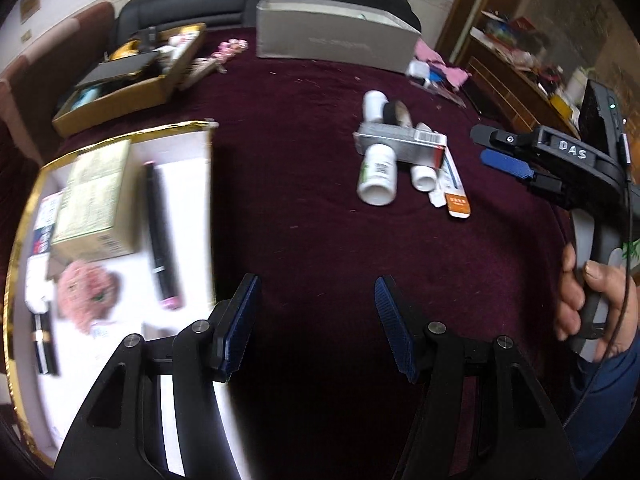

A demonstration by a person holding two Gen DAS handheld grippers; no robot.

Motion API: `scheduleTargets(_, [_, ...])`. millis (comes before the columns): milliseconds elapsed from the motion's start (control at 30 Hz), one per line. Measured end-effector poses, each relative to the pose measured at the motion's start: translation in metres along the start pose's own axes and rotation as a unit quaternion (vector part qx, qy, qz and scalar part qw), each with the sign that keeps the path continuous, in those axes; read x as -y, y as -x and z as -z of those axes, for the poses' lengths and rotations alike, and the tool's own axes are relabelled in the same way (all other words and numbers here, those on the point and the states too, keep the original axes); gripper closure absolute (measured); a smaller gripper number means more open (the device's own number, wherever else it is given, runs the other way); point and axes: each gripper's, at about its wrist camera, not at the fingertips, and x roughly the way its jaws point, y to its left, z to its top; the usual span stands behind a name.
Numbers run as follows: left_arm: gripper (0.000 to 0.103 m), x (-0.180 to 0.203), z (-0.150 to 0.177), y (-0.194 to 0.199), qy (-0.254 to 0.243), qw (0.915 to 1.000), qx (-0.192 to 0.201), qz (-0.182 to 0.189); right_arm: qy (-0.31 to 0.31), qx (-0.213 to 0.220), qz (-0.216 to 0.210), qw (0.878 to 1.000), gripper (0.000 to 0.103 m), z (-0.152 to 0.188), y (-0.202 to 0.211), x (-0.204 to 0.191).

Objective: Organize objects
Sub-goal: 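Move to the pile and grasp the white pill bottle with the left gripper, then grasp the white-and-blue toothpaste box with the right gripper while the left gripper holds the bottle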

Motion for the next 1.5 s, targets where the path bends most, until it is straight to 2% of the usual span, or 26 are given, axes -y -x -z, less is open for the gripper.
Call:
scheduleTargets(133, [0.043,0.018,-0.016,-0.020,-0.006,0.9999,-0.005,0.006,-0.019,0.002,0.016,1.000,0.054,0.002,-0.012,0.037])
scheduleTargets(200, [0.043,0.026,-0.027,-0.030,-0.012,0.9999,-0.007,0.002,-0.028,0.011,0.017,0.999,0.054,0.005,-0.017,0.054])
scheduleTargets(267, [0.043,0.035,-0.041,-0.039,-0.019,0.9998,-0.006,-0.007,-0.039,0.001,0.012,0.999,0.054,0.004,-0.022,0.066])
scheduleTargets(400, [0.043,0.053,-0.069,-0.065,-0.040,0.9986,-0.008,-0.033,-0.040,-0.002,0.004,0.999,0.054,0.003,-0.019,0.075])
scheduleTargets(567, [0.043,0.066,-0.088,-0.109,-0.073,0.9923,-0.032,-0.094,-0.047,0.000,-0.012,0.999,0.054,0.001,-0.015,0.076])
scheduleTargets(600, [0.043,0.065,-0.088,-0.116,-0.074,0.9918,-0.036,-0.098,-0.048,-0.003,-0.012,0.999,0.054,0.001,-0.015,0.075])
scheduleTargets(667, [0.053,0.058,-0.086,-0.123,-0.057,0.9937,-0.026,-0.093,-0.045,-0.004,-0.014,0.999,0.054,0.002,-0.015,0.074])
scheduleTargets(700, [0.067,0.054,-0.084,-0.121,-0.044,0.9954,-0.017,-0.084,-0.041,-0.003,-0.012,0.999,0.054,0.002,-0.015,0.072])
scheduleTargets(733, [0.070,0.051,-0.081,-0.119,-0.033,0.9959,-0.009,-0.084,-0.035,-0.004,-0.007,0.999,0.054,0.002,-0.015,0.070])
scheduleTargets(900, [0.070,0.036,-0.049,-0.100,0.004,0.9961,0.025,-0.084,-0.009,0.000,0.015,1.000,0.054,0.004,-0.016,0.062])
scheduleTargets(1033, [0.070,0.037,-0.034,-0.094,-0.009,0.9932,0.061,-0.099,0.000,-0.013,0.025,1.000,0.054,0.007,-0.026,0.056])
scheduleTargets(1133, [0.070,0.038,-0.033,-0.095,-0.014,0.9923,0.067,-0.103,0.020,-0.021,0.058,0.998,0.054,0.007,-0.034,0.045])
scheduleTargets(1333, [0.070,0.032,-0.035,-0.093,-0.008,0.9941,0.069,-0.083,0.078,-0.058,0.118,0.988,0.057,-0.011,-0.067,0.014])
scheduleTargets(1400, [0.070,0.032,-0.034,-0.093,-0.009,0.9942,0.069,-0.082,0.136,-0.058,0.163,0.975,0.059,-0.012,-0.084,-0.004])
scheduleTargets(1433, [0.070,0.032,-0.034,-0.093,-0.010,0.9942,0.069,-0.082,0.162,-0.061,0.180,0.968,0.068,-0.009,-0.091,-0.010])
scheduleTargets(1500, [0.070,0.031,-0.034,-0.092,-0.008,0.9946,0.069,-0.077,0.196,-0.051,0.192,0.960,0.068,-0.003,-0.095,-0.015])
